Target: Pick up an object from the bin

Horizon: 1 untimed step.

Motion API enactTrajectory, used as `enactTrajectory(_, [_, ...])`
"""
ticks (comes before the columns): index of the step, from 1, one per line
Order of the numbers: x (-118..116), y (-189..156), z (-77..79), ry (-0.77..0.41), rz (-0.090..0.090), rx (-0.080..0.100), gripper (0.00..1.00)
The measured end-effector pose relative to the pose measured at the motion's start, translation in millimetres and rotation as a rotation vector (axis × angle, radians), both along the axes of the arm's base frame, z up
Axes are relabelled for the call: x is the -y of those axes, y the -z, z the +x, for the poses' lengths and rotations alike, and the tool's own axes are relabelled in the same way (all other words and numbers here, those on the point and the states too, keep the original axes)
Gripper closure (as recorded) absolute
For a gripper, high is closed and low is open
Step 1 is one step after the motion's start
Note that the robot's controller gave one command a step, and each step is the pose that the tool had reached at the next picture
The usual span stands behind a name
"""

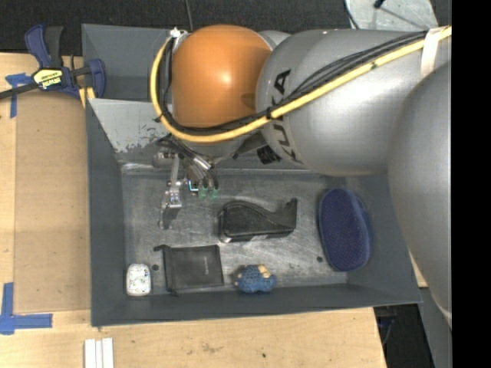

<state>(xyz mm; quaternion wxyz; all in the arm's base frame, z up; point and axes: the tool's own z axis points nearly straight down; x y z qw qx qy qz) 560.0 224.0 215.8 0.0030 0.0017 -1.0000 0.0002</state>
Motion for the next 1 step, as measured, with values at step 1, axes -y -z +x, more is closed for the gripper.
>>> enactTrajectory(1, [49.7, 80.1, -63.5, -0.267, 0.000, 0.002, 0.00])
